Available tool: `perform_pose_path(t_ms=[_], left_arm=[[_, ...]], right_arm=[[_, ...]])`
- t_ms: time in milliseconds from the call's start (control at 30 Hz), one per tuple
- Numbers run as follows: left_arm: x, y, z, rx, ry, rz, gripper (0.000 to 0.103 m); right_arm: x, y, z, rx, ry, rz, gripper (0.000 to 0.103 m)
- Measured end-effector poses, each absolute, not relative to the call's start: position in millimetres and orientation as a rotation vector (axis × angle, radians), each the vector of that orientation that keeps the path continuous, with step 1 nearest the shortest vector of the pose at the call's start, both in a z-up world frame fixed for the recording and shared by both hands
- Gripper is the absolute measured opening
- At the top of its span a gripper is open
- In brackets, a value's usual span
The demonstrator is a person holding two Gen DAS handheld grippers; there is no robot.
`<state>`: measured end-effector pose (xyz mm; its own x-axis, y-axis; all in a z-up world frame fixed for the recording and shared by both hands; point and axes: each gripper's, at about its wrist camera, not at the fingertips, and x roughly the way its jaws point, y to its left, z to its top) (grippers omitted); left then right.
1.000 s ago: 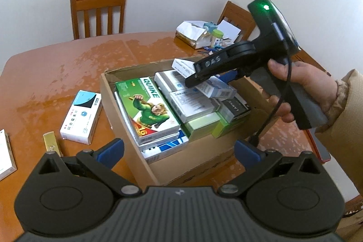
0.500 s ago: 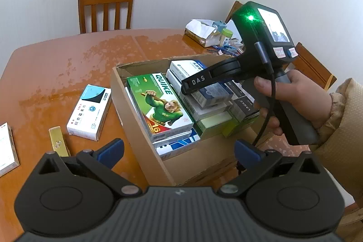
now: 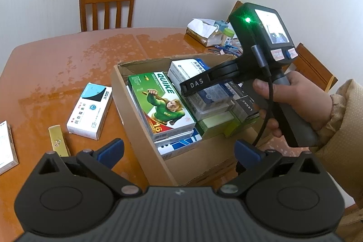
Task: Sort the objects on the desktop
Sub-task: 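Lower the Cefdinir box into the cardboard box and open the right gripper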
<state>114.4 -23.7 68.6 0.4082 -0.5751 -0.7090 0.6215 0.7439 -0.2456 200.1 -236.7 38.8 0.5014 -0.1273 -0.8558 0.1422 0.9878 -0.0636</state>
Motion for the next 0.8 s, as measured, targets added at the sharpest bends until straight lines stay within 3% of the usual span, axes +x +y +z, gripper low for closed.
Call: perform_pose_path(t_ms=[367,467,800], left_arm=[[112.7,-21.6,72.0,0.067,0.852,-0.743,0.103],[111.3,-20.0,73.1,0.085,0.840,-0.725,0.103],[107.2,-8.5,68.9,0.145,0.866,-0.641,0.103]], right_arm=[[183.2,-258.2,64.3,0.171,1.004,-0.127,0.087],[163.5,-278.6,86.0,0.230,0.934,-0.160,0.093],[92.7,-306.9,98.2,0.289,0.886,-0.293,0.094]])
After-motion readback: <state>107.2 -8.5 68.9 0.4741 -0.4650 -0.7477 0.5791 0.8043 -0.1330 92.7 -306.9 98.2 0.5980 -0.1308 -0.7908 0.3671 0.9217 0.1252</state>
